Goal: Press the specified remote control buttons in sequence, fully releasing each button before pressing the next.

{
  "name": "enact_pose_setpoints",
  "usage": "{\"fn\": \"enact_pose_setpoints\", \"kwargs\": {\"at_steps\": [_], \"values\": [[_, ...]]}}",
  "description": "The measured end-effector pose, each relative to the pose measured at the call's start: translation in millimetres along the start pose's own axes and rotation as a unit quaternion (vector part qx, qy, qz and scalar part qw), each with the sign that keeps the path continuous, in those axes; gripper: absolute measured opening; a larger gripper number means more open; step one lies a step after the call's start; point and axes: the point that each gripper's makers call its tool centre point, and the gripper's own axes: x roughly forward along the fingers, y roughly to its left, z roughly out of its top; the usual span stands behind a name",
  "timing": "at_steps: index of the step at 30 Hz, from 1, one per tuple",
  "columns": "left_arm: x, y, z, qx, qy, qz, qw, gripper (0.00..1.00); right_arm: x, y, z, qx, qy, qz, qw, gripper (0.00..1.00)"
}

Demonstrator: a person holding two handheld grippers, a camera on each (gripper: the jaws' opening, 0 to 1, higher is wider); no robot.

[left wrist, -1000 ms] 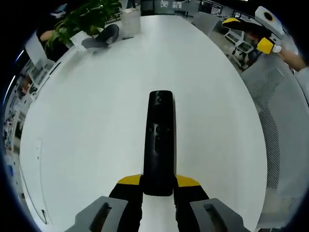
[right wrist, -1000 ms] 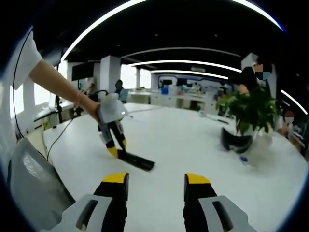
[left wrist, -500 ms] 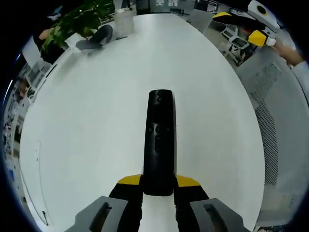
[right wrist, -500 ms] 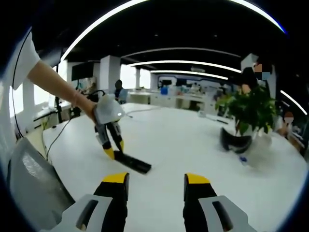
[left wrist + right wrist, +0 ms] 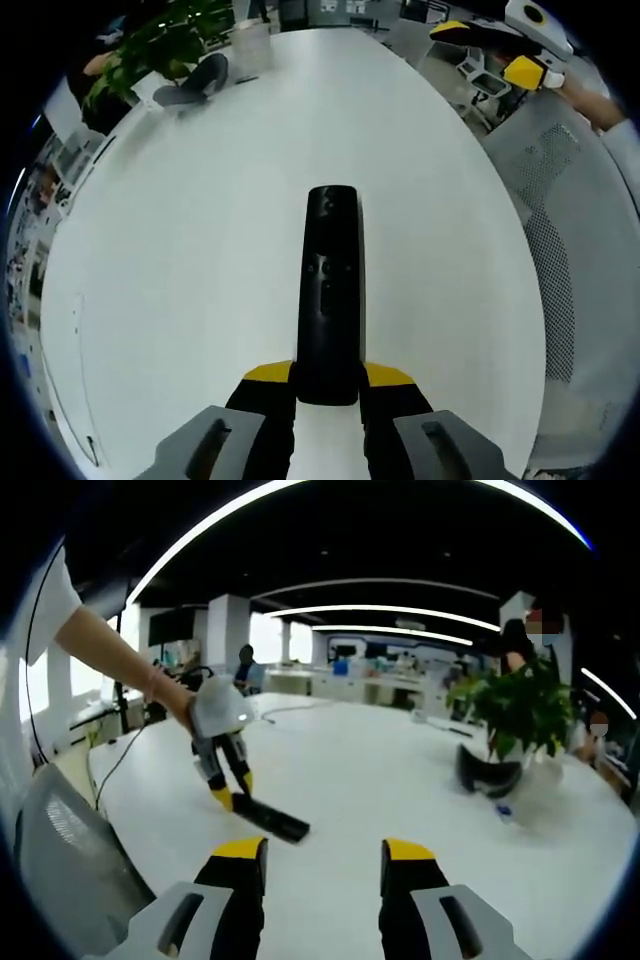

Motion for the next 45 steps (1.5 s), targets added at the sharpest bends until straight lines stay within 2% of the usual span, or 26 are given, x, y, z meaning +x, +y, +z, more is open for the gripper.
{"fn": "enact_pose_setpoints", "kwargs": {"at_steps": [45], "values": [[-2.4,-44.2,-5.5,0.01,0.005,-0.003,0.9999,0.24,2.0,4.3,-4.4,-0.012,0.014,0.009,0.9998,0.42]]}}
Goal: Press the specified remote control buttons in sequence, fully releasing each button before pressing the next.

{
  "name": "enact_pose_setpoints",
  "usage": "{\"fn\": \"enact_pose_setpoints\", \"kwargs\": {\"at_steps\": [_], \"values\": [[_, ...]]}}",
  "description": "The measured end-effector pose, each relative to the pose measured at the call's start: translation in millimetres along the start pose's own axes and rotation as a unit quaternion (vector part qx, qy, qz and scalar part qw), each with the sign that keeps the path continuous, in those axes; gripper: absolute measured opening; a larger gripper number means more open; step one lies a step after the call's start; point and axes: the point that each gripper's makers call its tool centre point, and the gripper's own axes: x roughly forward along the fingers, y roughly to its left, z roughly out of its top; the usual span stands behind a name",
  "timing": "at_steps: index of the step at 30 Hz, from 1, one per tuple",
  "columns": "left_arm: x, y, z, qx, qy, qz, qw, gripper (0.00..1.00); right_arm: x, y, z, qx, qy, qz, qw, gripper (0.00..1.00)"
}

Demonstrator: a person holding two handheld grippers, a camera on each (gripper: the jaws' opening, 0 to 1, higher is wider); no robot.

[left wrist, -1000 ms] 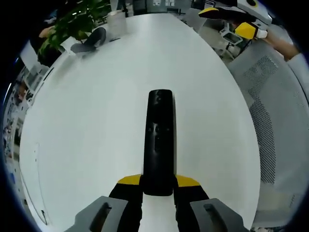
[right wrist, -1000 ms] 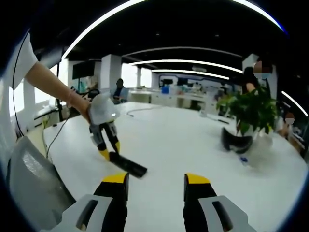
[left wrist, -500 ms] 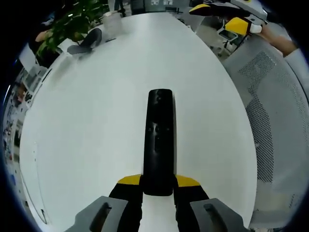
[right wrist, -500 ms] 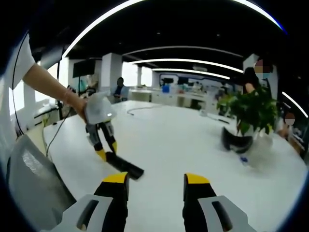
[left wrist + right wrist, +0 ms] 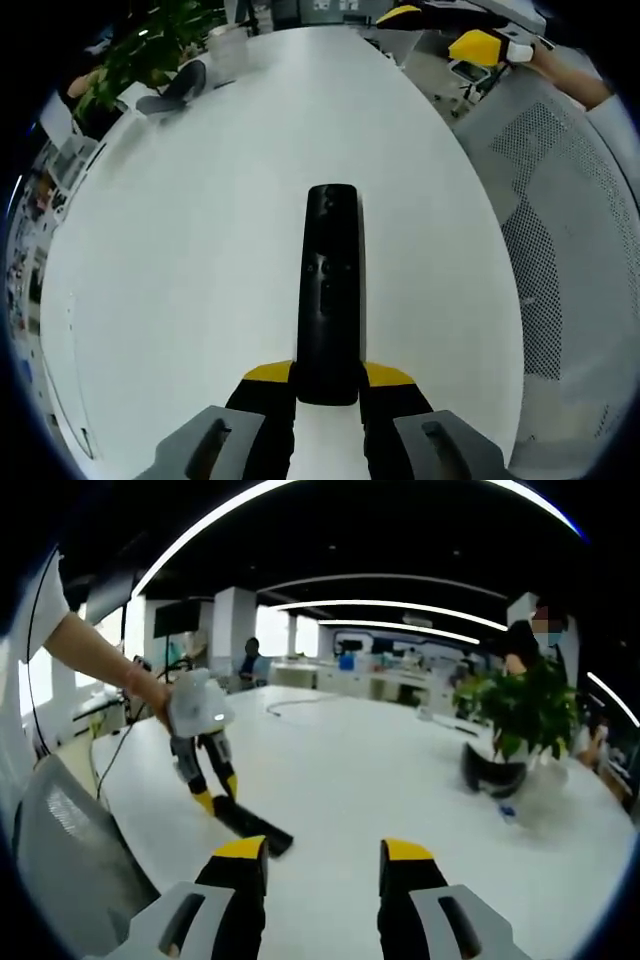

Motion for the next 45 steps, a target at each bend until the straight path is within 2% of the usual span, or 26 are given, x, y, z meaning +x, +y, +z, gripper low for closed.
{"fn": "enact_pose_setpoints", "kwargs": {"at_steps": [12,25,45], "values": [[-0.3,-10.4,-0.1,-0.013,-0.012,0.005,0.9998,0.24,1.6,4.4,-2.0,-0.013,0.009,0.008,0.9998,0.42],[-1.0,-21.1,-0.4,-0.006,0.001,0.001,1.0,0.24,0.8,2.7,-1.2,-0.016,0.008,0.003,0.9998,0.41],[-1.8,-37.7,-2.1,-0.013,-0.001,0.002,0.9999,0.24,1.1,4.3,-1.9,-0.022,0.012,0.003,0.9997,0.41]]}}
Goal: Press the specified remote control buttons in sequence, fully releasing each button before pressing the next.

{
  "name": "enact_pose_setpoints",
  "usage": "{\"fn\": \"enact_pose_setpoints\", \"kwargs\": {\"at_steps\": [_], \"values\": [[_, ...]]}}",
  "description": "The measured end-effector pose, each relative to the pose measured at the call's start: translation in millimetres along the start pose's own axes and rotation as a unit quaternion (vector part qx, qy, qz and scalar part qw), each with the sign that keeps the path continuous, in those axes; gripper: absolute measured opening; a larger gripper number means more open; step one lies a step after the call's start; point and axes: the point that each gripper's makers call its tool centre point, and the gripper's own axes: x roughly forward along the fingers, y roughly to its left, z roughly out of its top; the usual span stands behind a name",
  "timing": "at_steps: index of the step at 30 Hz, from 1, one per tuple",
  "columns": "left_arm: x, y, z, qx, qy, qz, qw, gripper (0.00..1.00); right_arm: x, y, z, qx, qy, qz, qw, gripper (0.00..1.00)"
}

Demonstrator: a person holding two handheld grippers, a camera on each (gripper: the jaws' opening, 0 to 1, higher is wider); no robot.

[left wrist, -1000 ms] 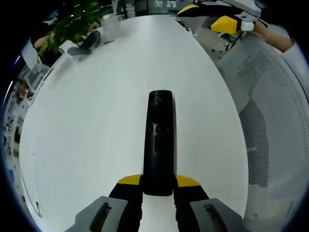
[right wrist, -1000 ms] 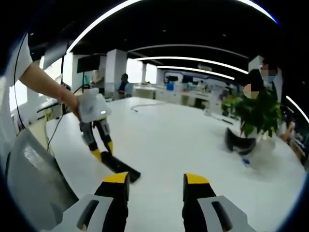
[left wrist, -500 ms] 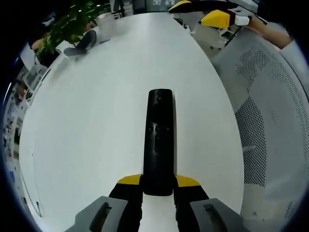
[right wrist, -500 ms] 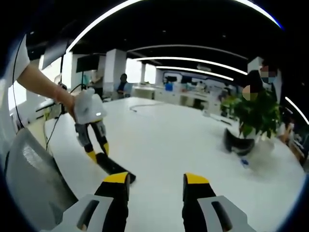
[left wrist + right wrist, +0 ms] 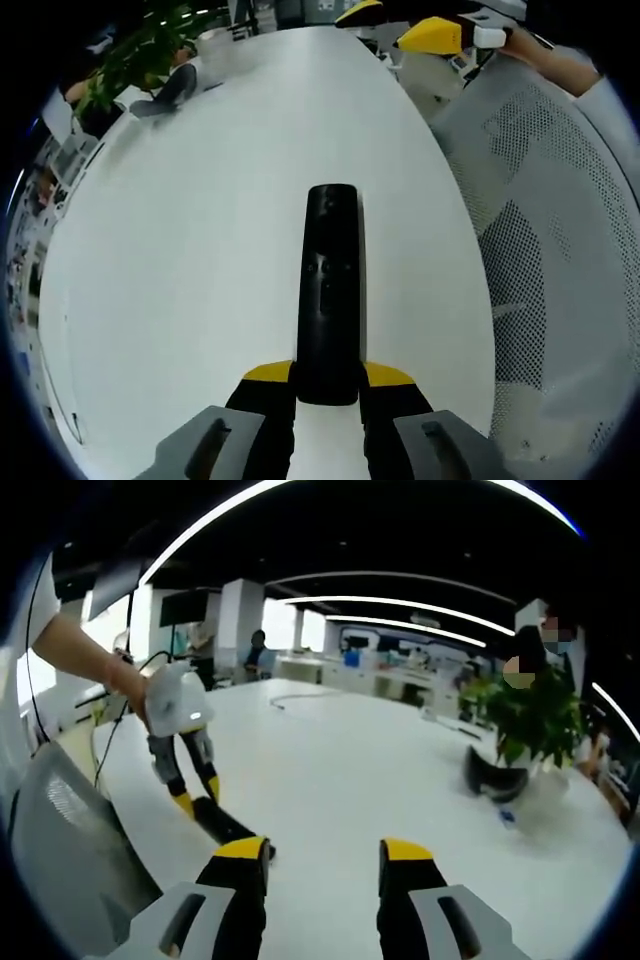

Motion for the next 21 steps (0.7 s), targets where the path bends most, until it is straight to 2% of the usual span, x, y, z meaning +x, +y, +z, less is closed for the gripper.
{"fn": "enact_pose_setpoints", "kwargs": {"at_steps": [21], "values": [[-0.6,-24.5,-1.0,0.012,0.004,-0.004,0.9999,0.24,1.5,3.0,-2.7,-0.011,0.009,0.006,0.9999,0.41]]}}
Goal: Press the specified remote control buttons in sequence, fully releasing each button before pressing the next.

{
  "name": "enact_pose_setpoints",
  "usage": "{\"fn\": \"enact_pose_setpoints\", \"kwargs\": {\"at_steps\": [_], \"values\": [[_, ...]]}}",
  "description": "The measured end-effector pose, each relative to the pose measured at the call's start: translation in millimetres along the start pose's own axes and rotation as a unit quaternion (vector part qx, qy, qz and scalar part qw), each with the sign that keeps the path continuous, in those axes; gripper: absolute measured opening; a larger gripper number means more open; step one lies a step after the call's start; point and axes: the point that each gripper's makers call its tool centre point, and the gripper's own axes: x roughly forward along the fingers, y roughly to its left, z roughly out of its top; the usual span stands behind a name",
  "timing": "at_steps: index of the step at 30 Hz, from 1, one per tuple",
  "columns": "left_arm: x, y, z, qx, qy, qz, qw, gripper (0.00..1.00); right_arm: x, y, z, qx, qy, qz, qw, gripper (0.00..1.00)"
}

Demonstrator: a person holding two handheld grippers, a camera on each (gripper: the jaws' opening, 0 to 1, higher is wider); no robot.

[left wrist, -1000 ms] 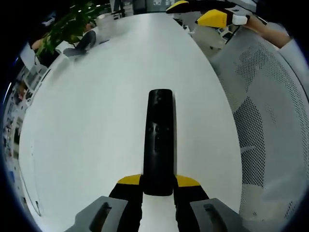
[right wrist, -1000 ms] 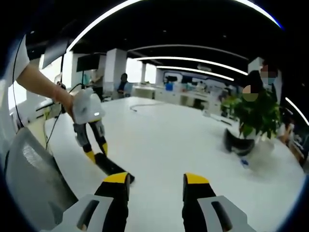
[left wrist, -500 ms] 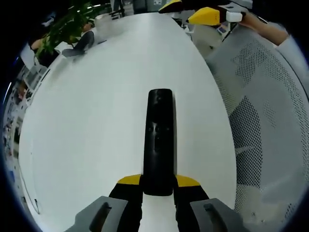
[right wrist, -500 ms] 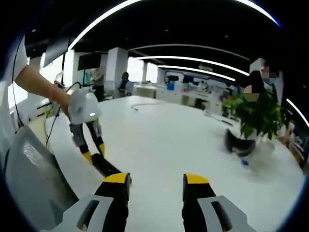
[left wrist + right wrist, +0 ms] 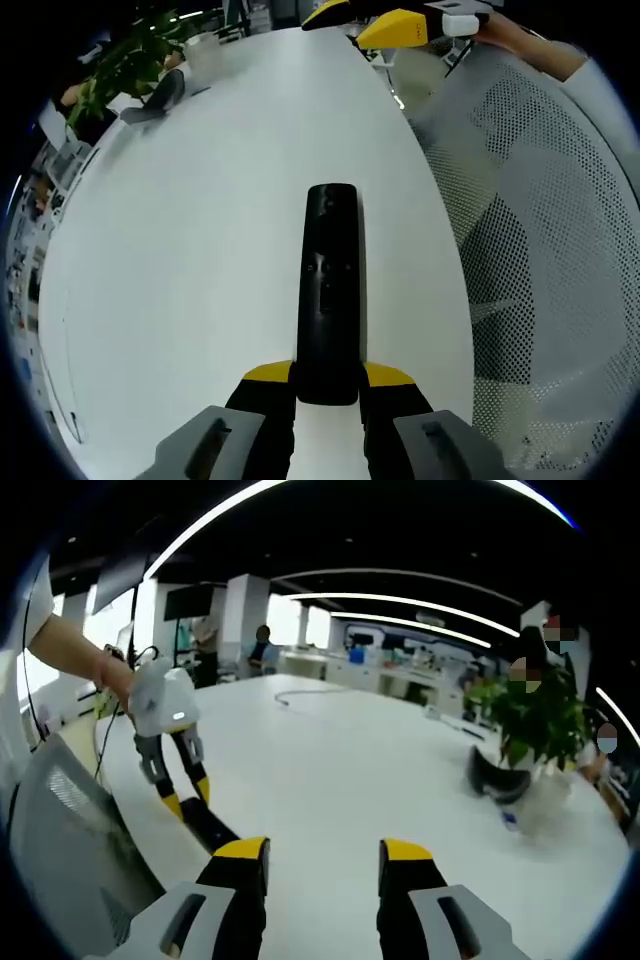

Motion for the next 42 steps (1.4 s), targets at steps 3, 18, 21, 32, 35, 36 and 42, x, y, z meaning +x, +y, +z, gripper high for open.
{"fn": "enact_pose_setpoints", "kwargs": {"at_steps": [3,18,21,32,35,36,42], "values": [[-0.1,-3.5,0.1,0.001,0.001,0.0,1.0,0.24,0.2,0.1,-0.2,-0.001,0.001,0.0,1.0,0.41],[-0.6,-16.6,0.3,0.003,0.0,-0.002,1.0,0.24,0.7,1.4,-1.1,-0.008,0.004,0.001,1.0,0.41],[-0.6,-18.3,0.4,0.002,-0.001,-0.002,1.0,0.24,0.7,2.2,-1.1,-0.009,0.004,0.003,0.9999,0.41],[-0.5,-26.2,0.6,-0.003,-0.008,-0.001,1.0,0.24,2.2,7.2,-2.7,-0.021,0.013,0.011,0.9996,0.4],[-0.5,-28.4,0.6,-0.006,-0.011,0.0,0.9999,0.24,3.0,8.7,-3.8,-0.027,0.017,0.014,0.9994,0.39],[-0.5,-28.8,0.6,-0.006,-0.011,0.0,0.9999,0.24,3.3,9.4,-4.2,-0.028,0.018,0.015,0.9993,0.39],[-0.3,-32.5,1.0,-0.01,-0.016,0.001,0.9998,0.24,4.3,12.3,-5.8,-0.032,0.025,0.022,0.9989,0.39]]}}
